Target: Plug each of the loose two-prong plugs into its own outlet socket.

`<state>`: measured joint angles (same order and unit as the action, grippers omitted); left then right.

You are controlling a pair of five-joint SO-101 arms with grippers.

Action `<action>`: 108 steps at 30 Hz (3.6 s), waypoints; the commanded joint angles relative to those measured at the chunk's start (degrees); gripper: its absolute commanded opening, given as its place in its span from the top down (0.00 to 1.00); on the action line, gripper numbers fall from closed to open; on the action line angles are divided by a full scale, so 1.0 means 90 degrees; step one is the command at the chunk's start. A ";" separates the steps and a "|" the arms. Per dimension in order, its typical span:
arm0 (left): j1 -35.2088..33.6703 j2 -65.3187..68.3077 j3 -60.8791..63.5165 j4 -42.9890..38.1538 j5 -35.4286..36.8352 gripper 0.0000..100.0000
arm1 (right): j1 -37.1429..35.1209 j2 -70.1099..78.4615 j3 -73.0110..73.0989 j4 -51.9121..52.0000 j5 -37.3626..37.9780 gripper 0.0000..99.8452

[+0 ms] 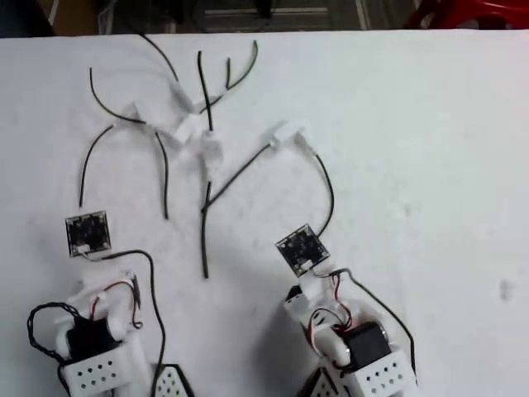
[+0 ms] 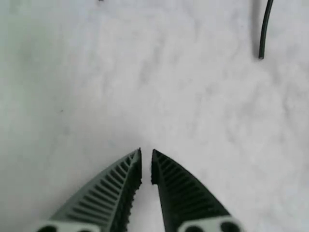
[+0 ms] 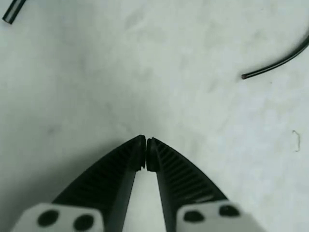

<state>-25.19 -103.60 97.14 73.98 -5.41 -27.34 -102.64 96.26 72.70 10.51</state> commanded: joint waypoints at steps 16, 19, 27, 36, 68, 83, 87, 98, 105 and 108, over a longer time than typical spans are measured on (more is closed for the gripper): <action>0.0620 -0.0024 -0.0010 -0.0049 -0.0010 0.96 | 0.0015 -0.0073 0.0059 0.0034 -0.0010 0.98; 0.0620 -0.0024 -0.0010 -0.0059 -0.0010 0.96 | -0.0063 -0.0073 0.0059 0.0034 -0.0029 0.98; 0.0620 -0.0024 -0.0010 -0.0059 -0.0039 0.95 | -0.0063 -0.0073 0.0059 0.0034 -0.0029 0.98; 0.0620 -0.0024 -0.0010 -0.0059 -0.0039 0.95 | -0.0063 -0.0073 0.0059 0.0034 -0.0039 0.98; 0.0620 -0.0024 -0.0010 -0.0059 -0.0039 0.95 | -0.0054 -0.0073 0.0059 0.0034 -0.0039 0.98; 0.0620 -0.0024 -0.0010 -0.0059 -0.0039 0.95 | -0.0054 -0.0073 0.0059 0.0034 -0.0039 0.98; 0.0620 -0.0024 -0.0010 -0.0059 -0.0039 0.95 | -0.0054 -0.0073 0.0059 0.0034 -0.0039 0.98; 0.0620 -0.0024 -0.0010 -0.0059 -0.0039 0.95 | -0.0054 -0.0073 0.0059 0.0034 -0.0039 0.98; 0.0620 -0.0024 -0.0010 -0.0059 -0.0039 0.95 | -0.0054 -0.0073 0.0059 0.0034 -0.0039 0.98; 0.0620 -0.0024 -0.0010 -0.0059 -0.0039 0.95 | -0.0024 -0.0073 0.0059 0.0034 -0.0039 0.98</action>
<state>-20.44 -103.60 97.14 73.98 -5.23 -27.52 -102.64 96.26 72.70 10.51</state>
